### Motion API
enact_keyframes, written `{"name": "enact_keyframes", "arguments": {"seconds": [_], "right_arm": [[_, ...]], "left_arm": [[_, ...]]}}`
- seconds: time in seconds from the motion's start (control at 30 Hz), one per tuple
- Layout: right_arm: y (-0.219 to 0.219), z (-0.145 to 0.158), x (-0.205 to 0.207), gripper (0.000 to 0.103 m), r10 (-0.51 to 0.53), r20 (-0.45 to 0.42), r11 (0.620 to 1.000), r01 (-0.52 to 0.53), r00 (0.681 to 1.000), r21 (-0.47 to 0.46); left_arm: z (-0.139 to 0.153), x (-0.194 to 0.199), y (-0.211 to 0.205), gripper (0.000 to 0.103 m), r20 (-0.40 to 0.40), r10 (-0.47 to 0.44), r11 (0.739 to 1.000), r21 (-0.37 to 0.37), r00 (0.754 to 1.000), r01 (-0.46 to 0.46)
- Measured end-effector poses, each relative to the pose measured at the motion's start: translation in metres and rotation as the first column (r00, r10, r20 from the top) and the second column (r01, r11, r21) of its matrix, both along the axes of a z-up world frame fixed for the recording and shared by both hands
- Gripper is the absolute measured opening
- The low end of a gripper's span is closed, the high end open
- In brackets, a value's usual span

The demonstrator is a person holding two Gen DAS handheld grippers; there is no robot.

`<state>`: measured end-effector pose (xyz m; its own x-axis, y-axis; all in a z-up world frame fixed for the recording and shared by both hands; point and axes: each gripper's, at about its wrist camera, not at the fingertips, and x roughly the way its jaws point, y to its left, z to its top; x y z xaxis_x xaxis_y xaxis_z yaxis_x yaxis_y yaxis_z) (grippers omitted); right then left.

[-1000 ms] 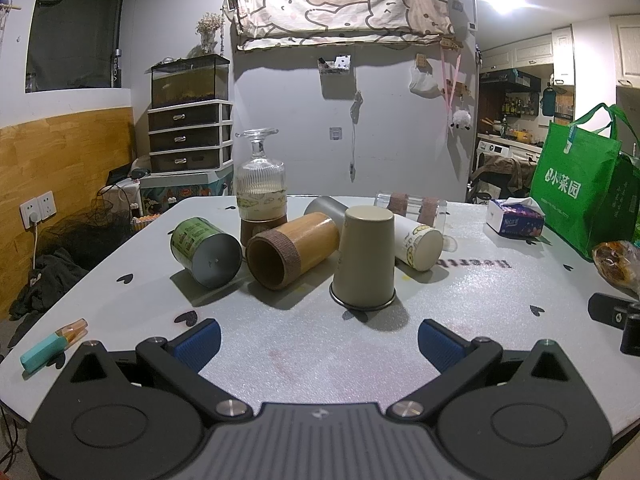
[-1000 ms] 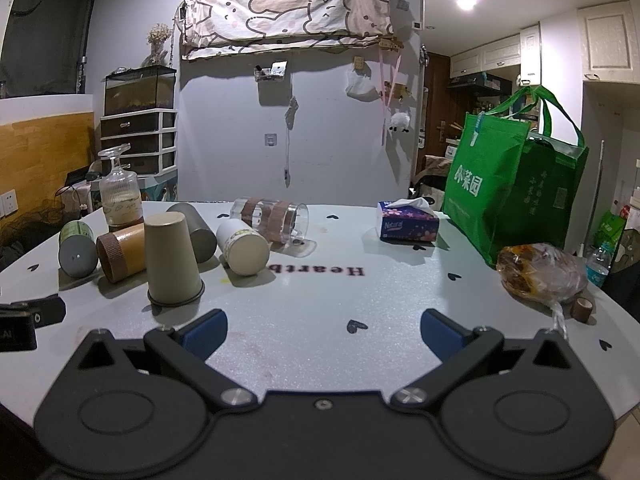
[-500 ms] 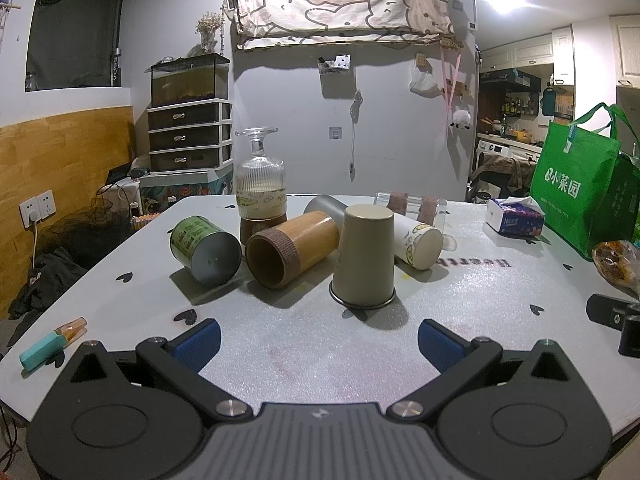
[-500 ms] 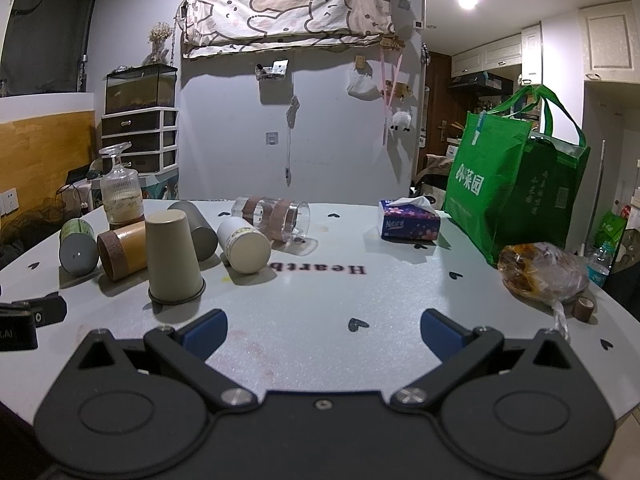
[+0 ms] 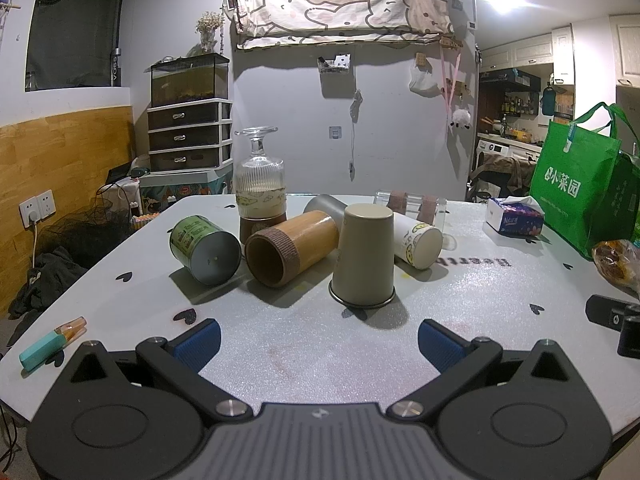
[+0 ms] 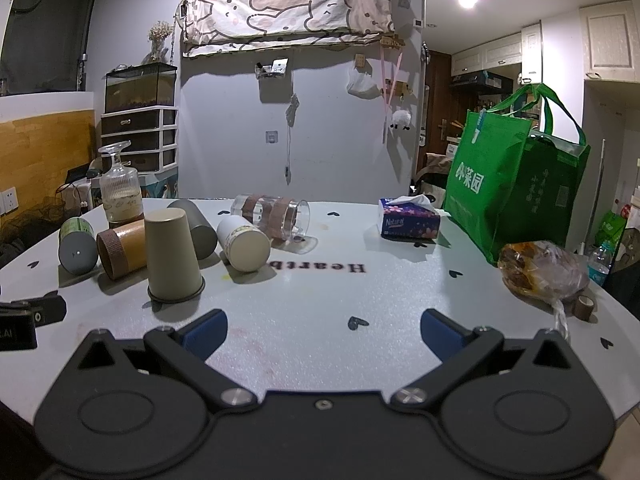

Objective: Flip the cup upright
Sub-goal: 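Move the left tool toward the upside-down beige paper cup, then close the left tool around the beige paper cup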

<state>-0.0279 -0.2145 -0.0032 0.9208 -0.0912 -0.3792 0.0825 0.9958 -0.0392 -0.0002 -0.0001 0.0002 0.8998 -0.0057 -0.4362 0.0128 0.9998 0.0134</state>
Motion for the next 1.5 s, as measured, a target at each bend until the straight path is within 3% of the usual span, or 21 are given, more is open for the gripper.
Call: {"name": "enact_keyframes", "arguments": {"seconds": [0.37, 0.6, 0.97, 1.1, 1.33, 1.5], "right_arm": [[0.0, -0.002, -0.001, 0.103, 0.0, 0.004, 1.0, 0.0, 1.0, 0.001], [-0.006, -0.005, -0.002, 0.103, -0.005, 0.008, 1.0, 0.005, 1.0, 0.017], [-0.019, -0.008, -0.001, 0.103, -0.02, -0.001, 0.998, 0.02, 1.0, 0.053], [-0.02, -0.008, -0.002, 0.103, -0.019, 0.0, 0.998, 0.019, 1.0, 0.054], [-0.025, -0.009, -0.002, 0.103, -0.019, -0.007, 0.997, 0.02, 1.0, 0.071], [-0.026, -0.01, -0.001, 0.103, -0.016, -0.009, 0.997, 0.017, 1.0, 0.072]], "left_arm": [[0.0, 0.006, -0.007, 0.103, 0.009, -0.027, 1.0, -0.003, 1.0, 0.027], [0.011, 0.032, -0.019, 0.101, 0.041, -0.056, 0.998, -0.013, 0.998, 0.056], [0.016, 0.107, -0.04, 0.087, 0.051, -0.088, 0.996, -0.028, 0.995, 0.089], [0.011, 0.14, -0.042, 0.075, 0.013, -0.076, 0.996, -0.052, 0.997, 0.077], [-0.007, 0.176, -0.039, 0.072, -0.033, -0.048, 0.996, -0.073, 0.998, 0.045], [-0.018, 0.19, -0.046, 0.066, -0.053, -0.04, 0.999, -0.033, 0.998, 0.038]]}}
